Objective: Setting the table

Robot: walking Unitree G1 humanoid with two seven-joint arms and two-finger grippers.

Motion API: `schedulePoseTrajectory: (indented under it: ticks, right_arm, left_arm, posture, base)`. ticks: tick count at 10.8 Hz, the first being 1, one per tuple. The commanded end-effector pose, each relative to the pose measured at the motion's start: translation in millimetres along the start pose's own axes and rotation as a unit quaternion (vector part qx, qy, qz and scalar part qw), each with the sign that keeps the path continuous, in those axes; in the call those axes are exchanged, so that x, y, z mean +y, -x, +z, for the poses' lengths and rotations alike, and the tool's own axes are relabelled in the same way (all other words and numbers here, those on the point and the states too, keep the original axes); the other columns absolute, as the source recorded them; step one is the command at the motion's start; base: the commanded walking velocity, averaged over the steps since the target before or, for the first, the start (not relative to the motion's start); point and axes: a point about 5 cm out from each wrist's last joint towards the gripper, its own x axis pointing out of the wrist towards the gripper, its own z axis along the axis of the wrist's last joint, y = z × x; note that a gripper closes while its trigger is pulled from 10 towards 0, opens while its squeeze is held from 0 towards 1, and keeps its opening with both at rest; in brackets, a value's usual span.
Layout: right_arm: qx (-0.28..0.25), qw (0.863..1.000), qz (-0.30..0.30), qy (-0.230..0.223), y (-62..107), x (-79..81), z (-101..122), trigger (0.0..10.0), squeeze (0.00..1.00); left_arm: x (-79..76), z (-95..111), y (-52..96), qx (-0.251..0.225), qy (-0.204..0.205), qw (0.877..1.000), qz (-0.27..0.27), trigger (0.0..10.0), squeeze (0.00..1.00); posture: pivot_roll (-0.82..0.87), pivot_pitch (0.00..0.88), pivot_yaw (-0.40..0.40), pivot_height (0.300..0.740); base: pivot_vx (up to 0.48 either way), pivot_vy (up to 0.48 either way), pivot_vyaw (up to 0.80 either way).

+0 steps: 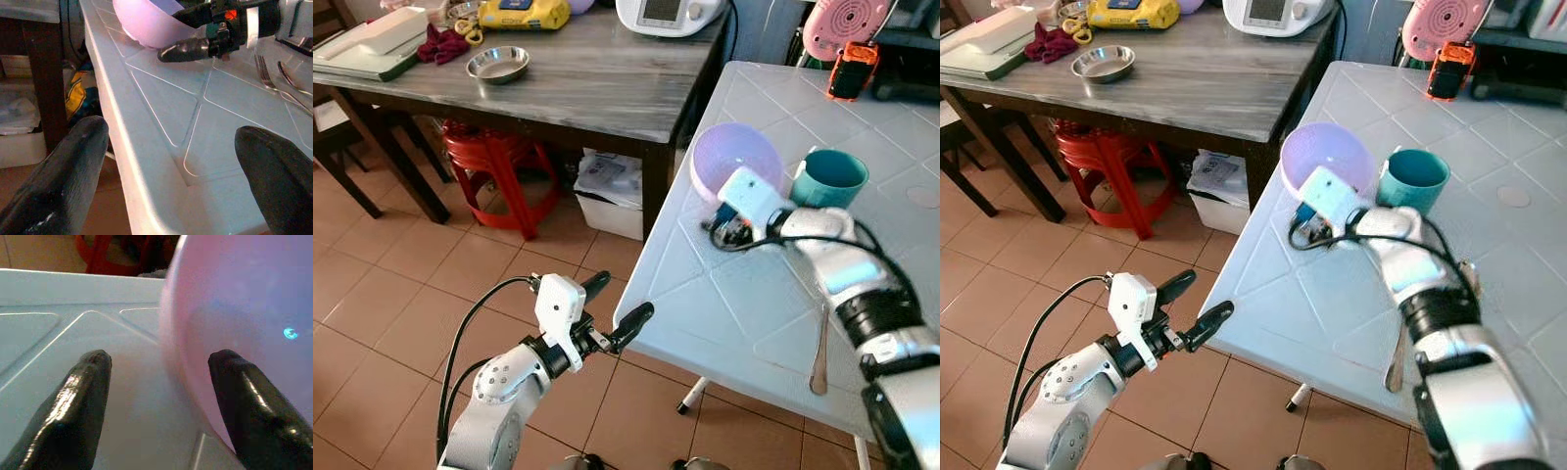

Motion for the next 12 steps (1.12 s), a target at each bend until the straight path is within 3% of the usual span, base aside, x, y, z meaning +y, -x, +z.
schedulePoseTrajectory:
  ticks: [1,12]
  right_arm:
    - [0.000,1.000,0.000,0.017,-1.0,-1.1,2.4,0.0,0.00]
    - [-0.002,0.999,-0.005,0.051,1.2,-6.0,-1.0,0.0,0.00]
  left_arm:
    - [1.6,3.7,0.5,-0.003,-0.011,1.000,0.004,10.0,0.00]
    - [2.9,8.8,-3.3,-0.018,-0.045,0.999,0.008,10.0,0.00]
  posture:
    - [-0.08,0.147,0.073,0.740]
    - [-0.08,0.134,0.070,0.740]
  base:
    - [0.000,0.000,0.00]
    - [0.000,0.000,0.00]
